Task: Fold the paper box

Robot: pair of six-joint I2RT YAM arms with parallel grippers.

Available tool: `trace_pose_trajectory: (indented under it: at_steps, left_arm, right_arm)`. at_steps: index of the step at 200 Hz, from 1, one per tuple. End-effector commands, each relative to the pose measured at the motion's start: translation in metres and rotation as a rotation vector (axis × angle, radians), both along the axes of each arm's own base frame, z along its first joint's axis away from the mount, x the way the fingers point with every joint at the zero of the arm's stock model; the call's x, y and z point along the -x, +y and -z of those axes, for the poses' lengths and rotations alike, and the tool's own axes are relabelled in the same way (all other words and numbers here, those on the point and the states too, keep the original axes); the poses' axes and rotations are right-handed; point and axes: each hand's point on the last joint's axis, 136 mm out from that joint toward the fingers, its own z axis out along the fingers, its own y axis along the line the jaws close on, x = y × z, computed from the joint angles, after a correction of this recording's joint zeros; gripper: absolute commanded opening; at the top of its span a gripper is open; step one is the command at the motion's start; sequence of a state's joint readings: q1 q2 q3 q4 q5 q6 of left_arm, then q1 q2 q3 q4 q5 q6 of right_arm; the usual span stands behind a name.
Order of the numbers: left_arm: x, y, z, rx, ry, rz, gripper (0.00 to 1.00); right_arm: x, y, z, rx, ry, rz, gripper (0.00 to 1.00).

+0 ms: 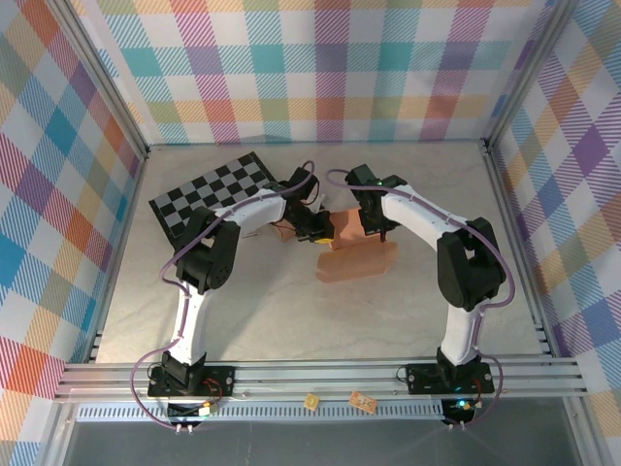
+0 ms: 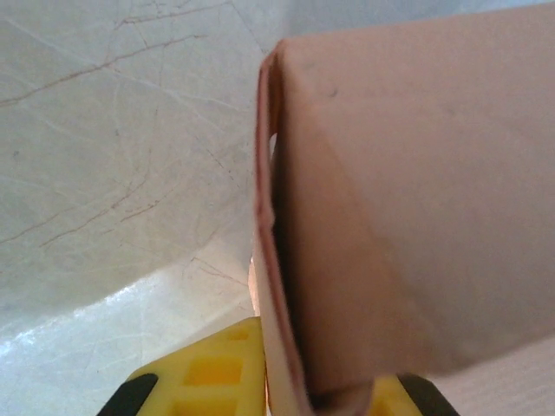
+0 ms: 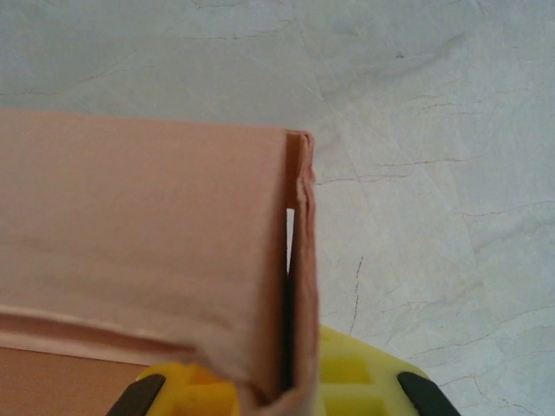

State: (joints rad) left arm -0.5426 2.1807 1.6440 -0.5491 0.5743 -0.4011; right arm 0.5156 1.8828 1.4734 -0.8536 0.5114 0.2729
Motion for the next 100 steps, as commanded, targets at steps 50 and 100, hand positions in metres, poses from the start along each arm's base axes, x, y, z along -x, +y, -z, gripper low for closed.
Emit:
trace_pose_trajectory:
  at_steps: [50, 100]
  left_arm:
    - [-0.01, -0.009, 0.001, 0.077, -0.064, -0.072, 0.14]
    - [-0.002, -0.01, 0.013, 0.024, -0.048, -0.061, 0.15]
  right_arm:
    - [0.01, 0.005, 0.006, -0.057, 0.062, -0.007, 0.0]
    - [0.009, 0.007, 0.006, -0.068, 0.069, -0.002, 0.0]
